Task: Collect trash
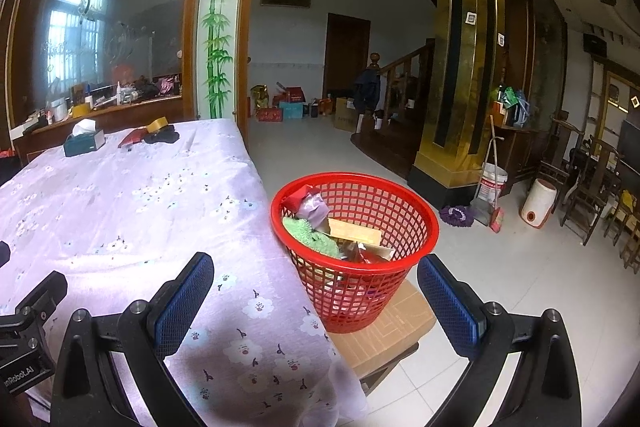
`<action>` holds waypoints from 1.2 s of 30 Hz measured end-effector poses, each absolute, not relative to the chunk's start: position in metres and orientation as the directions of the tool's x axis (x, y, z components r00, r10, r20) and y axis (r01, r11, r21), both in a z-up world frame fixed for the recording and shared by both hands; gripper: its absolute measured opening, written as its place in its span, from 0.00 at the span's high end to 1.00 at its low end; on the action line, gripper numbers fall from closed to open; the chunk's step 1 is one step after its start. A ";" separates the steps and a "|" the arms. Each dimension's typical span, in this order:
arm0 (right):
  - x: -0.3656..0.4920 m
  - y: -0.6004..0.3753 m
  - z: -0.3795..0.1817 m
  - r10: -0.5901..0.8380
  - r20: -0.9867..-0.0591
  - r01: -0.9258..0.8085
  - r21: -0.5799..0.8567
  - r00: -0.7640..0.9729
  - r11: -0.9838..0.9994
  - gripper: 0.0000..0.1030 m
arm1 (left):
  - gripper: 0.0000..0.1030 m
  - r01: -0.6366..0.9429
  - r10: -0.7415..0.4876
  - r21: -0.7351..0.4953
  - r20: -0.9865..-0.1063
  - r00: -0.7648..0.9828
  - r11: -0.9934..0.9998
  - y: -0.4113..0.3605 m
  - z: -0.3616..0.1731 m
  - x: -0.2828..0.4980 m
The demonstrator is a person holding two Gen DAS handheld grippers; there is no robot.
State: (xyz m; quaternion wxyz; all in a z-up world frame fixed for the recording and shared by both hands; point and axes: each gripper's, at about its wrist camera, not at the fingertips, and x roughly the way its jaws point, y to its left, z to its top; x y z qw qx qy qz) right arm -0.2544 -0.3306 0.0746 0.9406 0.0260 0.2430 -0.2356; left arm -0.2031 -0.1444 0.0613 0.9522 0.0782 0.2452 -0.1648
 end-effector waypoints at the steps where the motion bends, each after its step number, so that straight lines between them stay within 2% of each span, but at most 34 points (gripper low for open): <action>1: -0.254 -0.330 0.074 -0.429 -0.471 0.454 -0.066 0.771 0.888 0.00 | 0.04 0.350 -0.273 0.069 -0.493 0.826 0.934 -0.144 0.061 -0.203; 13: -0.247 -0.322 0.070 -0.414 -0.488 0.434 -0.078 0.768 0.897 0.00 | 0.04 0.341 -0.272 0.047 -0.508 0.817 0.939 -0.136 0.055 -0.196; 18: -0.236 -0.314 0.069 -0.386 -0.497 0.400 -0.083 0.777 0.913 0.00 | 0.04 0.308 -0.256 0.004 -0.543 0.799 0.951 -0.119 0.050 -0.182; 24: -0.201 -0.292 0.072 -0.302 -0.539 0.299 -0.096 0.786 0.949 0.00 | 0.04 0.152 -0.108 0.031 -0.570 0.815 0.988 -0.065 0.056 -0.149; 29: -0.146 -0.249 0.069 -0.143 -0.629 0.128 -0.070 0.764 0.989 0.00 | 0.04 0.020 0.022 0.059 -0.631 0.776 0.998 -0.009 0.050 -0.117; 32: -0.107 -0.221 0.058 -0.022 -0.709 0.035 0.004 0.705 0.999 0.00 | 0.04 -0.032 0.010 -0.018 -0.698 0.716 0.999 0.036 0.040 -0.093; 36: -0.062 -0.183 0.036 0.028 -0.786 -0.029 0.014 0.618 0.999 0.00 | 0.04 -0.042 -0.027 -0.072 -0.756 0.653 0.997 0.068 0.028 -0.069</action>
